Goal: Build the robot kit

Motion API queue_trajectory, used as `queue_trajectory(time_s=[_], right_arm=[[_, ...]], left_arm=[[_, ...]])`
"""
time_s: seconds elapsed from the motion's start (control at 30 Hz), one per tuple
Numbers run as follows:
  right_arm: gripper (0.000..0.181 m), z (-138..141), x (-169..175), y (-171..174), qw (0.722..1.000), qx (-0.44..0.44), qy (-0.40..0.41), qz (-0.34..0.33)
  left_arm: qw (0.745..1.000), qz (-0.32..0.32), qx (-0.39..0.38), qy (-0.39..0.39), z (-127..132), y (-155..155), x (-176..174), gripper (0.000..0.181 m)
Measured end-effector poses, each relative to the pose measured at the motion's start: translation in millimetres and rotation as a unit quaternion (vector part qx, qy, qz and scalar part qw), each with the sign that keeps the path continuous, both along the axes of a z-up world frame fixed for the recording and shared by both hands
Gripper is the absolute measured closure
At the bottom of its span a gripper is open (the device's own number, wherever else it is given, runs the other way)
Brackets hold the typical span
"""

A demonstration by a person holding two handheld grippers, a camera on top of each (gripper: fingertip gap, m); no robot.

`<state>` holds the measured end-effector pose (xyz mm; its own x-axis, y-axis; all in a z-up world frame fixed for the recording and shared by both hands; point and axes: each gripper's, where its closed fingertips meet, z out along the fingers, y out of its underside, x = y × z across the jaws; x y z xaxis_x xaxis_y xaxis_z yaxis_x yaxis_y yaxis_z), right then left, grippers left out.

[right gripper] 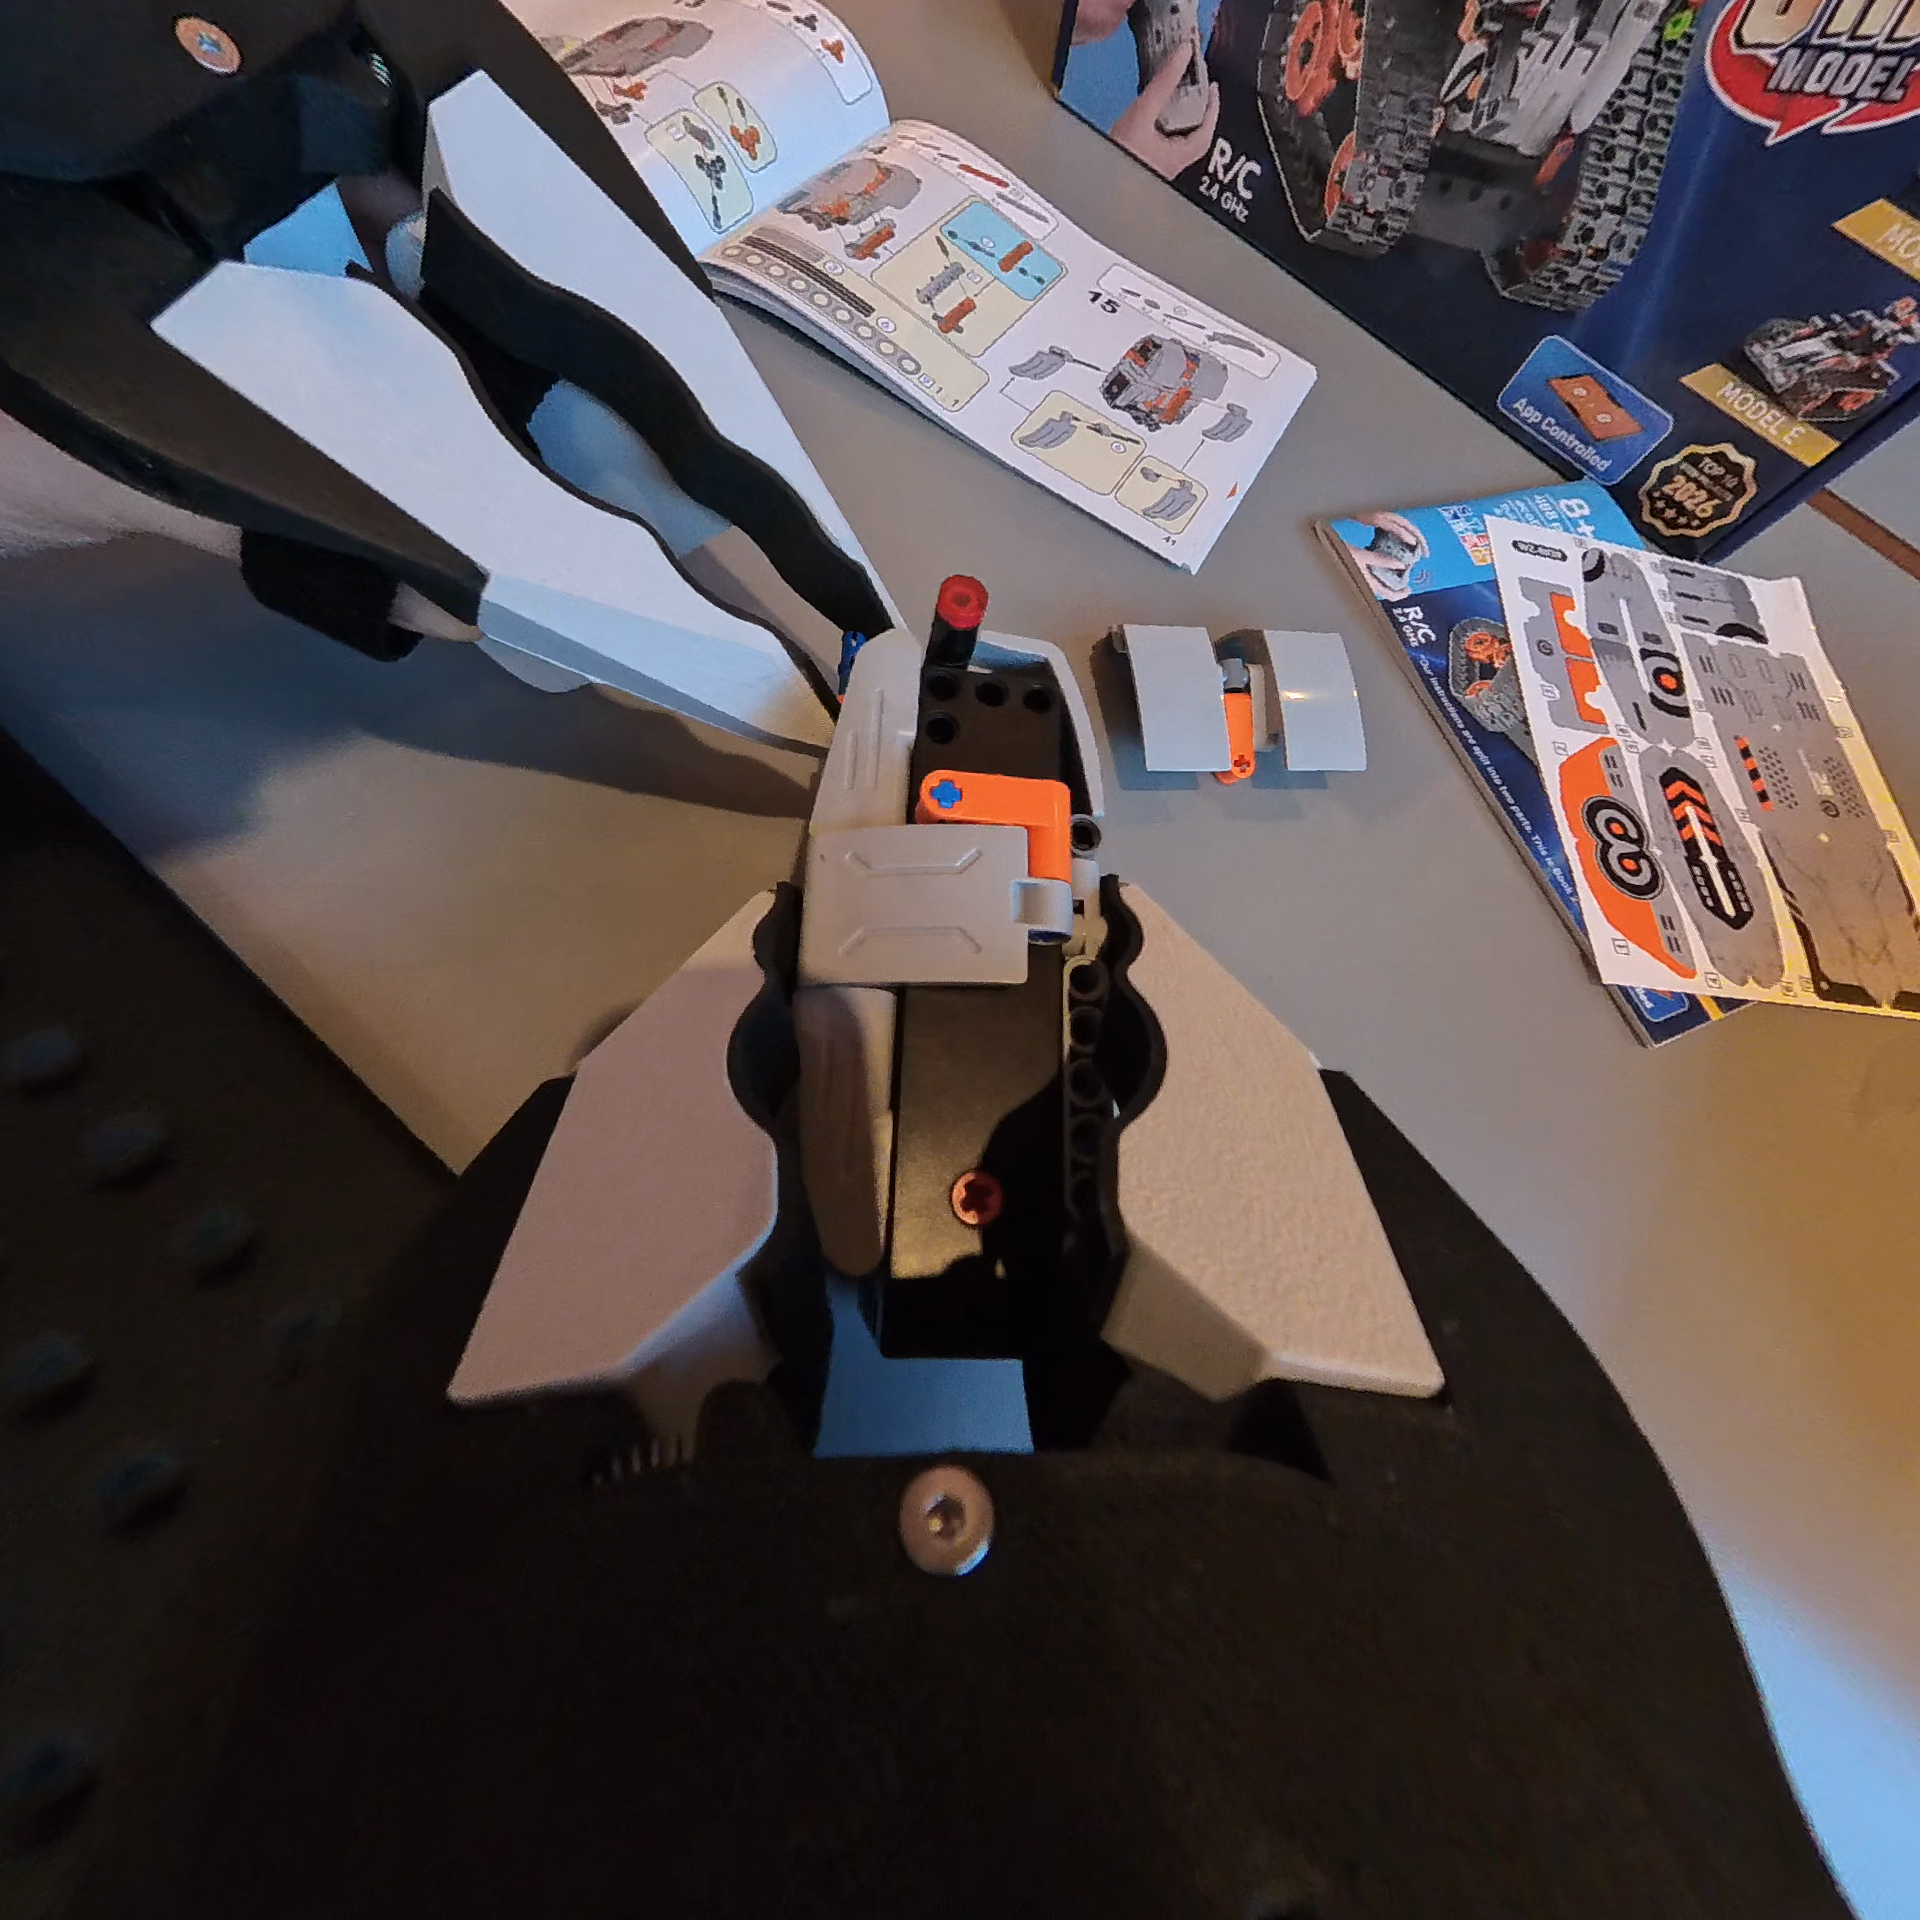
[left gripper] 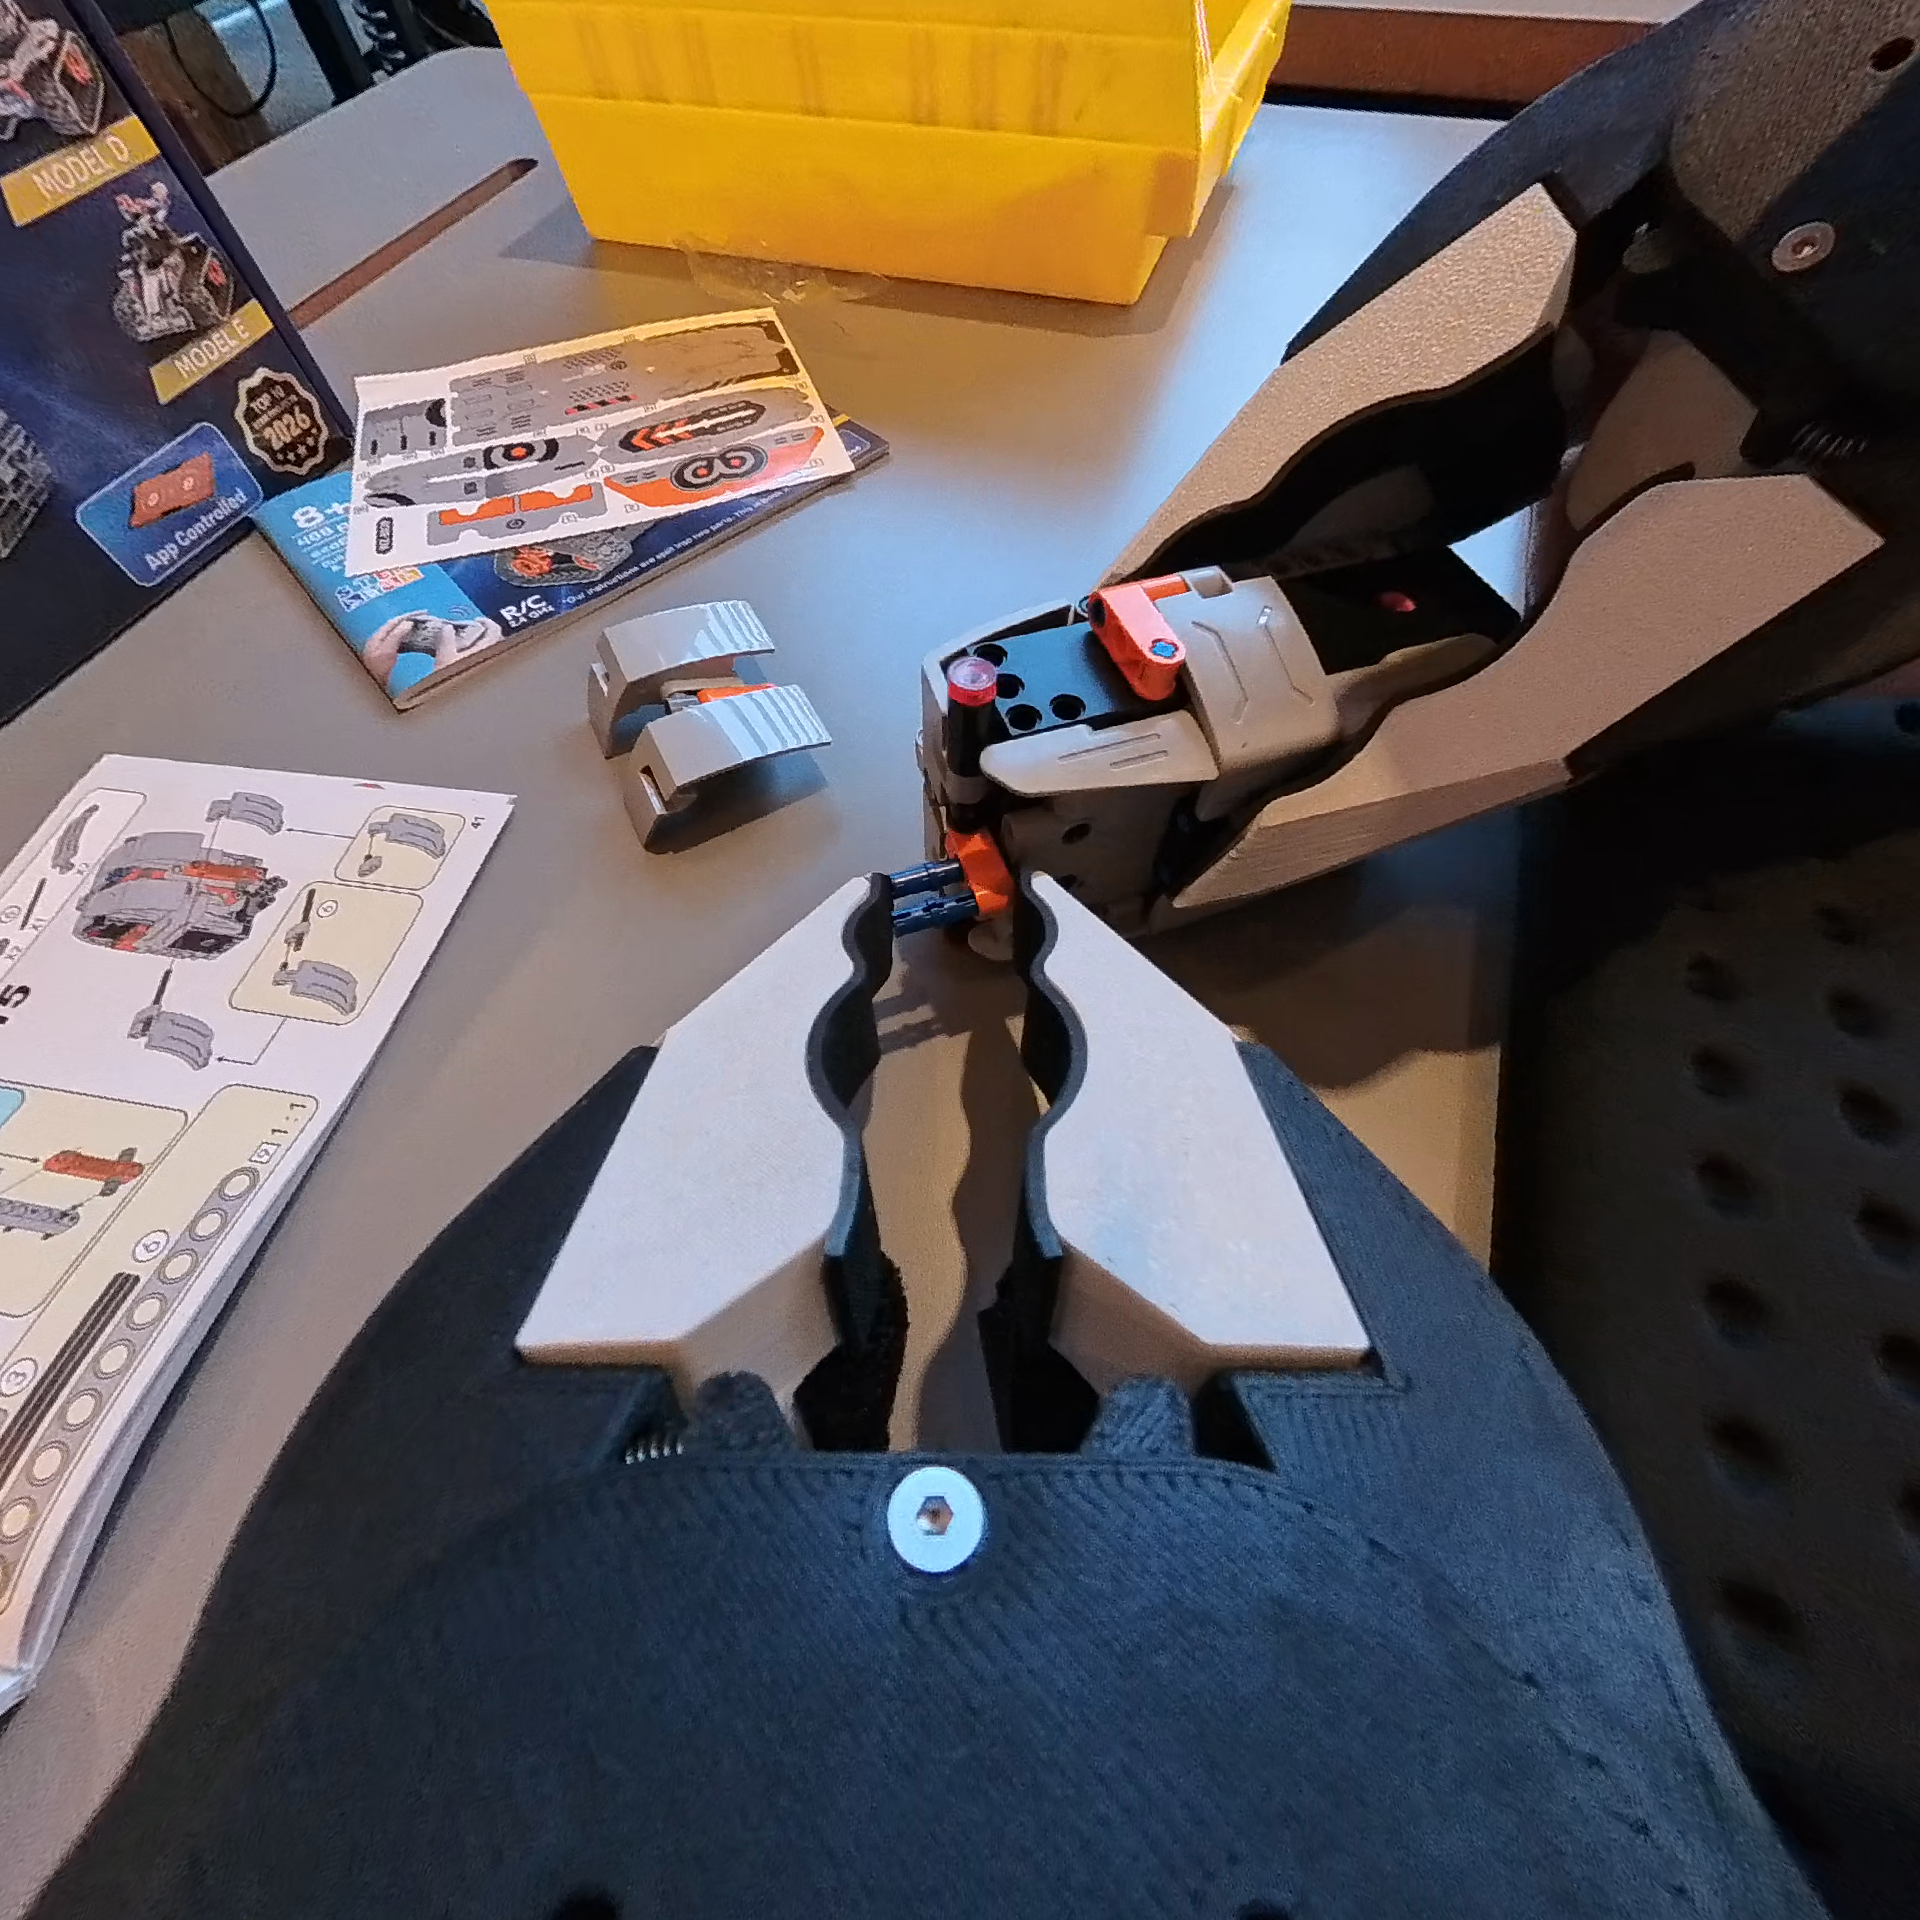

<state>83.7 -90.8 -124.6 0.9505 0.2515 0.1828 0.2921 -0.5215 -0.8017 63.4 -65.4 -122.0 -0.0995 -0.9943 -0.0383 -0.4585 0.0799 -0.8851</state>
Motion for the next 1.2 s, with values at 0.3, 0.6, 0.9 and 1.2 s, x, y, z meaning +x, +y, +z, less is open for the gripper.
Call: queue_trajectory(time_s=[0.3, 0.6, 0.9, 1.2], right_arm=[[0.127, 0.1, -0.6, 0.7, 1.000, 0.007, -0.003, 0.003], [0.126, 0.3, 0.0, 2.0, 1.000, 0.014, -0.009, -0.003], [0.126, 0.4, 0.6, 2.7, 1.000, 0.016, -0.011, -0.009], [0.126, 0.7, 0.3, 3.1, 1.000, 0.018, -0.010, -0.011]], left_arm=[[1.000, -0.002, 0.016, 0.002, -0.2, 0.3, 0.0, 0.159], [1.000, -0.007, 0.023, 0.005, -0.5, 2.0, 1.4, 0.160], [0.999, 0.005, 0.049, 0.003, -0.6, 2.0, 2.1, 0.160], [0.995, 0.008, 0.101, 0.009, -1.3, 2.2, 2.1, 0.160]])
